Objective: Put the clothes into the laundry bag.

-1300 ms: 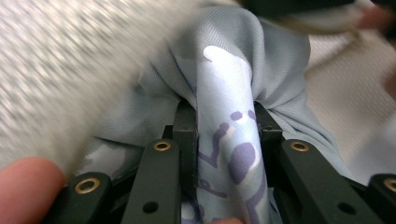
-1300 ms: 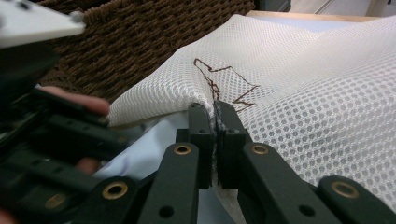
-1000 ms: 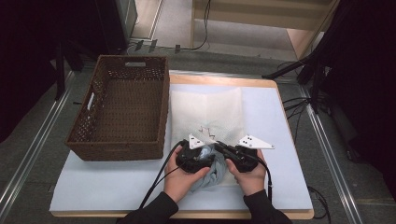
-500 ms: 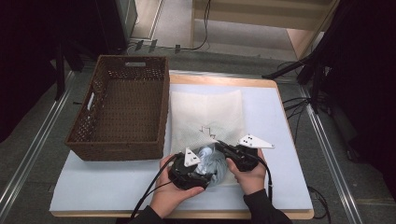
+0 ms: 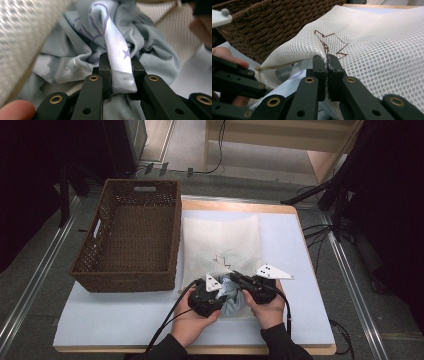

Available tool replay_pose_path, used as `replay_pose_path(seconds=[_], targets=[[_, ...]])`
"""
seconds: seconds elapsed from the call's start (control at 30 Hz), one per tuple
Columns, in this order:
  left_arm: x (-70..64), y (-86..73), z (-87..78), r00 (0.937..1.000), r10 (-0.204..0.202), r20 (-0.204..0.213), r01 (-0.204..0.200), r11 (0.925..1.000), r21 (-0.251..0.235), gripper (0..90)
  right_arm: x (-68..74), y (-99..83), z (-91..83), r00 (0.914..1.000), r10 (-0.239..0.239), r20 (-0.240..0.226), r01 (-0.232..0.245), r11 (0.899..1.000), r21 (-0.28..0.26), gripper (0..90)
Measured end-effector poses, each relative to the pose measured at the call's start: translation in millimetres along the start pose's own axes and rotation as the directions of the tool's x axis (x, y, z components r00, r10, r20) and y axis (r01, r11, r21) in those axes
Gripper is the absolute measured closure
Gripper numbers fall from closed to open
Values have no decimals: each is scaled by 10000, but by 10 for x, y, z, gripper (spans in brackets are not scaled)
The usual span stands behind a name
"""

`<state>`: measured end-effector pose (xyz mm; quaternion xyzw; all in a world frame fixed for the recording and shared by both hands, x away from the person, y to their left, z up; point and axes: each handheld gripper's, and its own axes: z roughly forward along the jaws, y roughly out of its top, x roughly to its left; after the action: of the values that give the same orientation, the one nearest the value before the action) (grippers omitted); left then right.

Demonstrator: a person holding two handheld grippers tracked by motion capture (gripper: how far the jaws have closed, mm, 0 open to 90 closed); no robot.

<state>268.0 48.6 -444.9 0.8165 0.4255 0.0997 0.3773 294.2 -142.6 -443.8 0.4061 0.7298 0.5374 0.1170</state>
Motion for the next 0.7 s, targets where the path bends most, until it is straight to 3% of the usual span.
replay_pose_path(seconds=[0.1,0.2,0.23,0.27,0.33,0.43,0.5,0.7], targets=[[29,50,52,9986,-451,-266,440,9983,-382,780,15,4,0,10000,-31,-32,31,10000,-26,876],[36,58,151,9930,-726,-932,662,9954,-698,770,23,1,10,10000,-15,-53,15,10000,-9,876],[54,52,198,9919,-842,-954,779,9946,-687,757,22,-2,13,10000,-28,-56,29,10000,17,876],[63,46,237,9915,-987,-843,936,9937,-624,727,18,-5,14,10000,-52,-46,52,10000,50,876],[62,36,244,9952,-892,-408,871,9949,-499,614,7,-7,14,10000,5,-49,-5,10000,54,876],[25,6,141,9994,-307,-150,297,9977,-610,465,-21,-10,1,10000,41,-31,-41,10000,49,876],[30,-26,49,9999,-127,31,129,9976,-674,419,-36,-12,-4,9999,106,2,-106,9999,62,876],[83,-170,-120,9993,-127,364,148,9982,-585,366,-48,-3,-7,9999,149,19,-149,9999,19,875]])
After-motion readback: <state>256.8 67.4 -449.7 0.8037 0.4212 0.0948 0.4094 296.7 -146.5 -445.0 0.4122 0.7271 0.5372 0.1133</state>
